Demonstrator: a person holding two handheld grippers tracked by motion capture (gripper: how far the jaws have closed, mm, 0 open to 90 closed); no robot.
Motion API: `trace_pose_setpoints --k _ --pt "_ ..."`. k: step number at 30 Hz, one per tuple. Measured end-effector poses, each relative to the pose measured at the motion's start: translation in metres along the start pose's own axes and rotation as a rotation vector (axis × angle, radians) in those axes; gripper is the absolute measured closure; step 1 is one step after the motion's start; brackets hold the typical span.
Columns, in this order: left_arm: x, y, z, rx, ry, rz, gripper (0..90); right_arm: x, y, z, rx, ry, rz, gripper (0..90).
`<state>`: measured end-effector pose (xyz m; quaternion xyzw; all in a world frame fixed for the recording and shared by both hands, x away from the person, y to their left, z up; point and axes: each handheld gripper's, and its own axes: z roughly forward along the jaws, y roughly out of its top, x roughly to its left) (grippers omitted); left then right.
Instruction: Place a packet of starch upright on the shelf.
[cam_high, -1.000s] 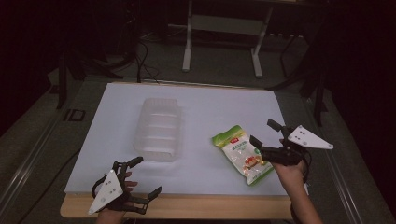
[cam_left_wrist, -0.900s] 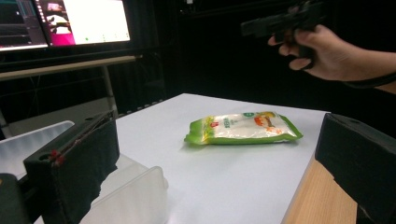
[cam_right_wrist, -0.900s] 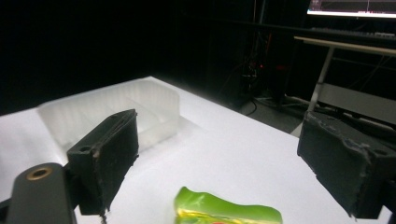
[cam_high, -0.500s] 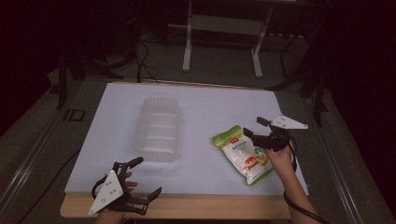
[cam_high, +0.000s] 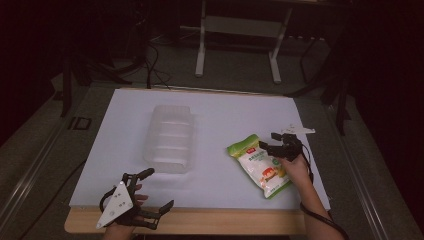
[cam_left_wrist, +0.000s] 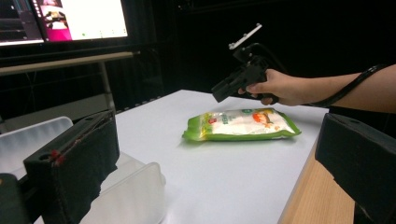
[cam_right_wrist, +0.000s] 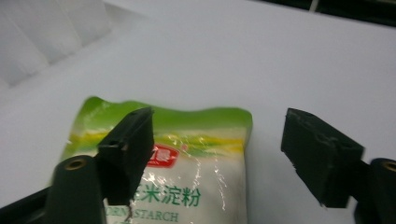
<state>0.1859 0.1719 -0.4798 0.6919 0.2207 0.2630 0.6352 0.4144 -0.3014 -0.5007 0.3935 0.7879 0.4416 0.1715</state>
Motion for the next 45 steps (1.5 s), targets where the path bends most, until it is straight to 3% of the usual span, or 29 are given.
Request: trace_pose_setpoints --k 7,13,15,20,22,27,31,32,34,39,45 --pt "0.001 -0.001 0.002 0.004 0.004 -0.01 0.0 -0.008 -0.003 0.016 0.074 0.005 0.02 37.1" --pt "0.0 -0.002 0.003 0.008 0.001 -0.012 0.0 -0.007 -0.006 0.03 0.148 0.006 0.007 33.9" --pt "0.0 -0.002 0.003 0.007 0.001 -0.014 0.0 -0.009 -0.006 0.031 0.153 0.015 0.04 30.0" --pt "0.0 -0.002 0.003 0.011 -0.001 -0.015 0.0 -0.015 -0.007 0.036 0.191 0.064 0.097 30.6" --pt "-0.001 -0.002 0.003 0.014 -0.004 -0.01 0.0 -0.014 -0.007 0.037 0.202 0.104 0.096 42.4" --pt "-0.001 -0.002 0.004 0.016 -0.006 -0.012 0.0 -0.014 -0.008 0.038 0.219 0.139 0.121 52.4" --pt "-0.001 -0.002 0.005 0.017 -0.011 -0.018 0.0 -0.012 -0.006 0.038 0.244 0.133 0.091 65.6" --pt "-0.001 -0.002 0.005 0.019 -0.011 -0.016 0.0 -0.011 -0.005 0.037 0.254 0.12 0.078 74.8" --pt "-0.001 -0.002 0.006 0.021 -0.015 -0.014 0.0 -0.005 -0.004 0.036 0.268 0.098 0.025 83.6" --pt "-0.001 -0.002 0.005 0.022 -0.01 -0.007 0.0 -0.002 -0.002 0.032 0.252 0.088 0.026 86.2" --pt "0.002 -0.002 0.002 0.015 0.002 -0.017 0.0 0.0 0.0 0.016 0.156 0.092 0.037 86.4"
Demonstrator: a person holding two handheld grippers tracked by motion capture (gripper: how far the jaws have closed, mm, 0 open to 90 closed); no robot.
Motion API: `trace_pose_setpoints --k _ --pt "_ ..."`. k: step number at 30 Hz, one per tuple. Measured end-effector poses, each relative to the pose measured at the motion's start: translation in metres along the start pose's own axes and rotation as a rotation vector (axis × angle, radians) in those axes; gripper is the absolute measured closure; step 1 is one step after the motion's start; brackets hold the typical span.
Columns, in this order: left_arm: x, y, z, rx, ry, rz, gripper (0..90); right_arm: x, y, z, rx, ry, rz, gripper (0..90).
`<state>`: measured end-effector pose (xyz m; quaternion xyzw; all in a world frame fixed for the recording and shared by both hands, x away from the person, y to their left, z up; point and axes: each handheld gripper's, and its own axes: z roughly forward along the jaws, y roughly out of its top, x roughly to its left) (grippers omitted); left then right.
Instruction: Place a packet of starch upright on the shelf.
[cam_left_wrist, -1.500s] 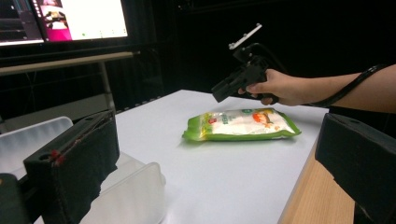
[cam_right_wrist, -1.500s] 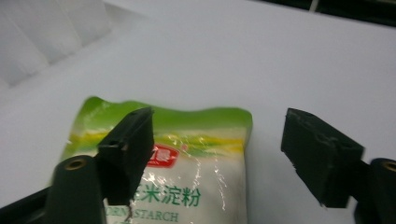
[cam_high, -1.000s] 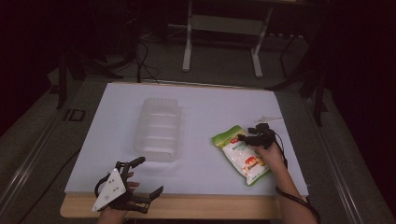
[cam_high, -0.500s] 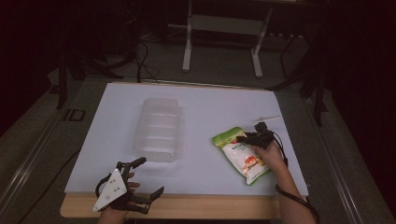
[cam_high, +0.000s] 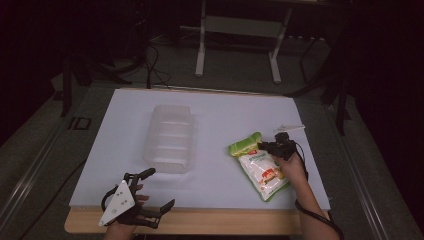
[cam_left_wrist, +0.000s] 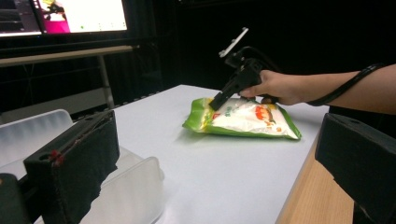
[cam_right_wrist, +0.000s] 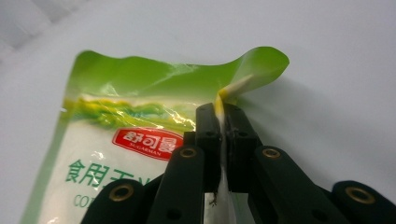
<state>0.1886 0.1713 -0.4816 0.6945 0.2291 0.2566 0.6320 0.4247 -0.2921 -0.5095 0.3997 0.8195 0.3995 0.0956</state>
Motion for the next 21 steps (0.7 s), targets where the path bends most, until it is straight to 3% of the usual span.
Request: trace_pose_setpoints --k 4,6,12,15,18,21 --pt "0.0 0.0 0.0 0.0 0.001 0.001 0.0 0.005 0.002 -0.009 -0.045 0.005 -0.007 86.4" --pt "0.0 0.0 0.001 -0.007 -0.002 -0.006 0.0 0.014 0.005 -0.019 -0.084 -0.016 -0.034 86.3" --pt "0.0 0.0 0.002 0.002 0.014 -0.007 0.0 0.023 0.009 -0.034 -0.14 0.008 -0.034 86.4" --pt "0.0 0.001 0.001 -0.006 0.018 -0.022 0.0 0.031 0.011 -0.044 -0.171 0.008 -0.062 86.5" --pt "0.0 0.002 0.0 -0.021 0.02 -0.036 0.0 0.04 0.012 -0.059 -0.224 0.026 -0.073 86.5" --pt "-0.003 0.002 0.001 -0.014 0.029 -0.019 0.0 0.047 0.012 -0.075 -0.293 0.043 -0.072 86.5"
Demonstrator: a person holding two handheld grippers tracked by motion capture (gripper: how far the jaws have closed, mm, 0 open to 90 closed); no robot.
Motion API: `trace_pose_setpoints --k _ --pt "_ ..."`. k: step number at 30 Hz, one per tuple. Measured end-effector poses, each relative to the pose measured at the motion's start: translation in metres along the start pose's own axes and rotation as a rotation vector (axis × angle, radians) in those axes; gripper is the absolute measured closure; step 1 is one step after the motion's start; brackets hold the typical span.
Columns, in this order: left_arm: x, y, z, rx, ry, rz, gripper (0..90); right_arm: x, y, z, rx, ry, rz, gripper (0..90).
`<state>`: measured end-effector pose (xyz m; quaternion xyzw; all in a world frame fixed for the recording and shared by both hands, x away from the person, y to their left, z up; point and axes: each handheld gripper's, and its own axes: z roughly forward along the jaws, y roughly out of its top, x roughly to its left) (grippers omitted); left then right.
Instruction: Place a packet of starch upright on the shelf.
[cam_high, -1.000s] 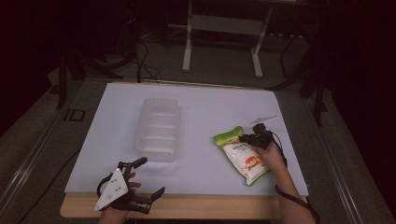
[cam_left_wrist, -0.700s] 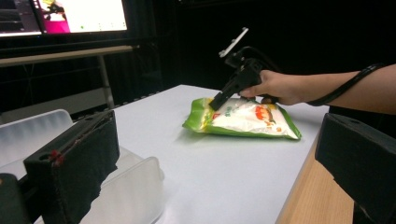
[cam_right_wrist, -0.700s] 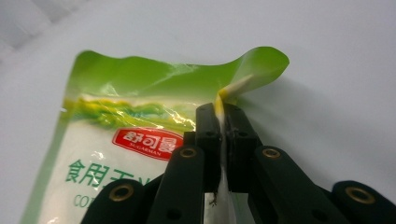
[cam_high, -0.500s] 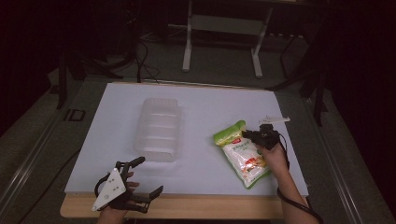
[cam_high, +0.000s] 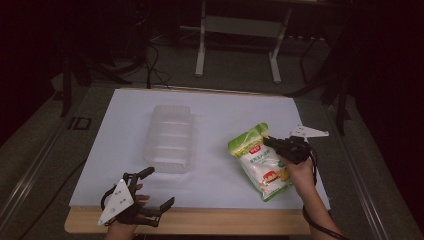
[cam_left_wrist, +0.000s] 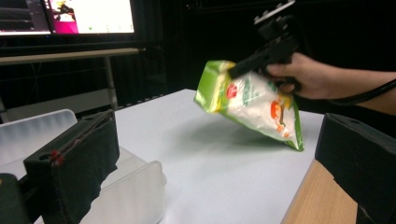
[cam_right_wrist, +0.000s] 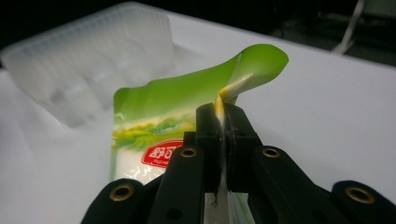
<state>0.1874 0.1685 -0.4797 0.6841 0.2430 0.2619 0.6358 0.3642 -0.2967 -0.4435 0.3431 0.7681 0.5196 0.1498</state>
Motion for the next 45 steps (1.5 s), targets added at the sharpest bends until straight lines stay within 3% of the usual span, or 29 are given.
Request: trace_pose_setpoints --k 5,8,11,15,20,23,25,28,37,40,45 --pt "-0.005 0.0 0.005 0.019 0.012 0.033 0.0 0.013 0.008 -0.016 -0.082 0.025 -0.008 86.6" --pt "-0.006 0.002 0.01 0.018 -0.011 0.031 0.0 0.021 0.014 -0.022 -0.102 0.043 -0.027 86.7" --pt "-0.003 0.009 0.018 0.016 0.0 0.009 0.0 0.026 0.019 -0.026 -0.116 0.043 -0.046 86.7" --pt "0.006 0.024 0.033 0.049 0.003 -0.022 0.0 0.033 0.033 -0.036 -0.181 0.052 -0.049 86.7" --pt "0.011 0.038 0.055 0.096 -0.055 -0.03 0.0 0.043 0.045 -0.042 -0.214 0.077 -0.046 86.7" --pt "0.011 0.043 0.068 0.14 -0.105 -0.063 0.0 0.052 0.05 -0.044 -0.227 0.079 -0.05 86.7" --pt "0.011 0.047 0.075 0.176 -0.083 -0.097 0.0 0.059 0.052 -0.045 -0.242 0.063 -0.056 86.6" --pt "0.01 0.054 0.085 0.173 -0.125 -0.117 0.0 0.069 0.055 -0.048 -0.277 0.082 -0.075 86.7" --pt "0.013 0.069 0.117 0.116 -0.21 -0.101 0.0 0.087 0.068 -0.052 -0.305 0.131 -0.116 86.6" --pt "0.015 0.073 0.131 0.105 -0.259 -0.123 0.0 0.092 0.07 -0.052 -0.309 0.145 -0.127 86.6" --pt "0.014 0.075 0.149 0.099 -0.303 -0.149 0.2 0.1 0.073 -0.05 -0.319 0.176 -0.147 86.6"
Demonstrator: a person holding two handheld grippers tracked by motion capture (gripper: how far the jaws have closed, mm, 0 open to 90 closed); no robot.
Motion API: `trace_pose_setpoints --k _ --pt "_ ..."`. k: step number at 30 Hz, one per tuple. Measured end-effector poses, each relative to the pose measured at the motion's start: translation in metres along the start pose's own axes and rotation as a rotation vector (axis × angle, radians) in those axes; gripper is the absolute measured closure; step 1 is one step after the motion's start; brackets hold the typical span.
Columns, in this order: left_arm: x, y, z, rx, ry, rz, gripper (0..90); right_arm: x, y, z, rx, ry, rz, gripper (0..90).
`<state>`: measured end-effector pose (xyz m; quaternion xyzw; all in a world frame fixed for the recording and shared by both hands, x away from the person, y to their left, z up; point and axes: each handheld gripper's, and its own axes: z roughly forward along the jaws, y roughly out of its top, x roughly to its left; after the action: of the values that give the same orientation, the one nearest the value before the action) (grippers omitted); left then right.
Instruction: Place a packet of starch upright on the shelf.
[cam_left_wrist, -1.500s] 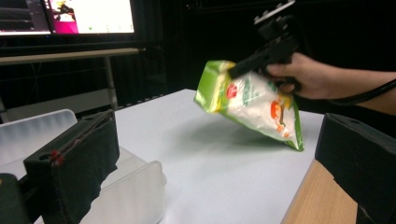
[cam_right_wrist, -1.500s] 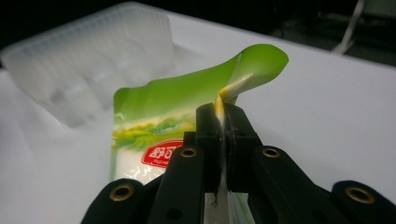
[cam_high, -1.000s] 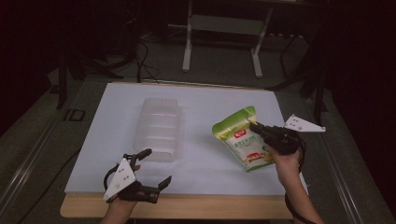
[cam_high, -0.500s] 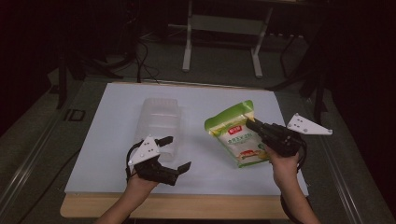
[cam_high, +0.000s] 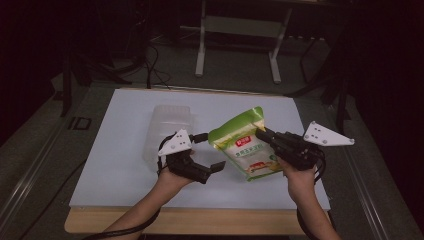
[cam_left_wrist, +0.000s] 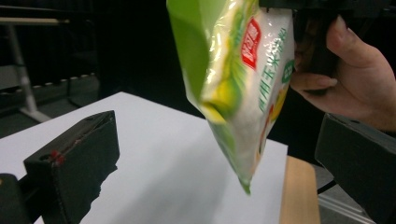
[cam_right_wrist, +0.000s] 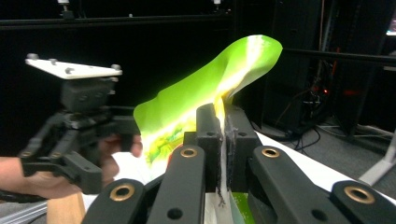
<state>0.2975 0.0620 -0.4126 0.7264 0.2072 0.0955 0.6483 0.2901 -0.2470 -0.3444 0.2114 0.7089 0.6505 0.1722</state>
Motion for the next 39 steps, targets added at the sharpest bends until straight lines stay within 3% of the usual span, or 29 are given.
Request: trace_pose_setpoints --k 2,5,8,11,13,18,20,24,27,30,32,39 --pt "0.001 0.001 0.005 -0.011 -0.013 -0.022 1.2 0.004 0.002 0.002 0.004 0.009 -0.008 86.7" --pt "0.0 0.003 0.012 -0.015 -0.04 -0.015 7.2 0.007 0.002 0.005 0.005 0.025 -0.018 86.6" --pt "-0.003 0.006 0.015 -0.038 -0.067 -0.016 19.3 0.009 0.001 0.008 0.009 0.035 -0.024 86.6" --pt "-0.008 0.01 0.018 -0.031 -0.063 0.012 44.9 0.011 -0.001 0.012 0.022 0.041 -0.029 86.6" --pt "-0.005 0.011 0.017 -0.028 -0.081 0.001 58.2 0.011 -0.003 0.013 0.019 0.039 -0.022 86.6" --pt "-0.008 0.015 0.018 -0.008 -0.074 0.04 77.0 0.008 -0.005 0.011 0.018 0.036 -0.018 86.6" --pt "-0.007 0.016 0.018 -0.011 -0.093 0.04 81.0 0.007 -0.006 0.01 0.011 0.038 -0.017 86.6" --pt "-0.009 0.022 0.018 0.003 -0.081 0.098 82.8 0.006 -0.007 0.007 -0.007 0.044 -0.006 86.2" --pt "-0.009 0.028 0.017 0.023 -0.075 0.117 82.8 0.004 -0.007 0.005 -0.01 0.04 -0.004 84.1" --pt "-0.009 0.036 0.014 0.051 -0.072 0.165 83.0 0.004 -0.006 0.002 -0.021 0.017 -0.014 71.8" --pt "-0.009 0.041 0.012 0.063 -0.07 0.178 83.0 0.003 -0.006 0.0 -0.019 0.016 -0.014 68.2" --pt "-0.009 0.058 0.006 0.087 -0.057 0.211 83.0 -0.002 -0.008 -0.003 0.012 -0.028 0.027 35.2"
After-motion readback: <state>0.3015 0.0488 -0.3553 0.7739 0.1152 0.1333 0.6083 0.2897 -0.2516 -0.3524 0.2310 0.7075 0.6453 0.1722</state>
